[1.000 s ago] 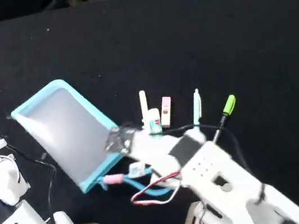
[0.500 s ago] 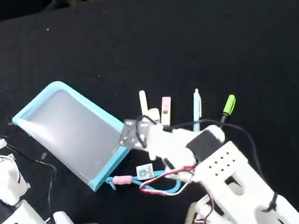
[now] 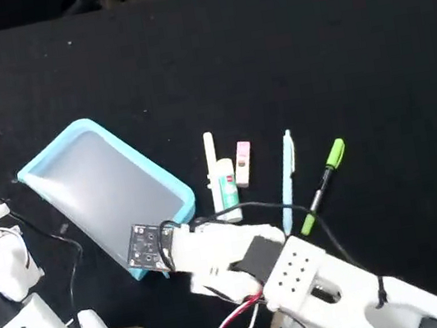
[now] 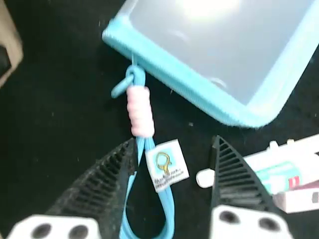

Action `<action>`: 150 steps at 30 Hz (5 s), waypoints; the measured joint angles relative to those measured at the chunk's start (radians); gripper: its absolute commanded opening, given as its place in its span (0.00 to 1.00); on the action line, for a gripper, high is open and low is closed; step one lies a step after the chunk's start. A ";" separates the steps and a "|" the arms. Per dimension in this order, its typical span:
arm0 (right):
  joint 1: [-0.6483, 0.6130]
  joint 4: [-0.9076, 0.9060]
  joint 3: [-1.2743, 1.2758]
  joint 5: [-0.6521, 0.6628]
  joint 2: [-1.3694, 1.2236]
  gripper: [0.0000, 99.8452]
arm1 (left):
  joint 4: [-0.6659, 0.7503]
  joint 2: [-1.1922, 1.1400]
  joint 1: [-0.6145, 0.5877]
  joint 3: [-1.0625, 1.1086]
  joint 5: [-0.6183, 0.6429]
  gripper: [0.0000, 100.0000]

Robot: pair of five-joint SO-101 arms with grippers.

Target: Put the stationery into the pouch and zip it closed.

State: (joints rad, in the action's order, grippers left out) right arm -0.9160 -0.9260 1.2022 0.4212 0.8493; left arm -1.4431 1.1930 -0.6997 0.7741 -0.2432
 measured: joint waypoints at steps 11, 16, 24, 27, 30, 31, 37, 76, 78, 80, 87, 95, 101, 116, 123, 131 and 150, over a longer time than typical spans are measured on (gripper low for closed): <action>-0.084 0.170 -0.032 -0.008 -0.325 0.23 | 0.000 0.000 0.000 0.000 0.000 0.03; -0.084 0.262 -0.083 -0.008 -0.440 0.23 | 0.000 0.000 0.000 0.000 0.000 0.03; -0.086 0.328 -0.129 -0.008 -0.569 0.10 | 0.000 0.000 0.000 0.000 0.000 0.03; -0.081 0.330 -0.153 -0.008 -0.609 0.03 | 0.000 0.000 0.000 0.000 0.000 0.03; -0.078 0.328 -0.166 -0.005 -0.612 0.01 | 0.000 0.000 0.000 0.000 0.000 0.03; -0.064 0.311 -0.176 -0.005 -0.611 0.01 | 0.000 0.000 0.000 0.000 0.000 0.03; 0.098 0.117 -0.276 -0.005 -0.417 0.01 | 0.000 0.000 -0.002 0.018 -0.005 0.03; 0.118 -0.080 -0.566 -0.003 0.084 0.01 | -0.308 0.011 0.729 -0.353 0.284 0.19; 0.118 -0.080 -0.566 -0.003 0.084 0.01 | -0.308 0.011 0.756 -0.353 0.288 0.19; 0.118 -0.080 -0.566 -0.003 0.084 0.01 | -0.308 0.011 0.769 -0.353 0.293 0.19; 0.118 -0.080 -0.566 -0.003 0.084 0.01 | -0.310 0.011 0.776 -0.374 0.483 0.19; 0.118 -0.080 -0.566 -0.003 0.084 0.01 | -0.310 0.011 0.815 -0.374 0.545 0.19; 0.118 -0.080 -0.566 -0.003 0.084 0.01 | -0.308 0.011 0.988 -0.374 0.546 0.19; 0.118 -0.095 -0.566 -0.003 0.084 0.01 | -0.198 0.011 0.898 -0.284 0.546 0.18; 0.117 -0.095 -0.566 -0.003 0.084 0.01 | -0.198 0.011 0.893 -0.252 0.546 0.18; 0.115 -0.095 -0.566 -0.003 0.084 0.01 | -0.198 0.011 0.893 -0.247 0.549 0.03; 0.276 -0.106 -0.565 -0.003 0.193 0.01 | -0.190 0.012 0.617 -0.327 0.466 0.03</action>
State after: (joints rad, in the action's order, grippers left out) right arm -0.6398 -1.0319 0.6375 0.4181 1.0426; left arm -1.6333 1.2052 -0.0829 0.4473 0.2232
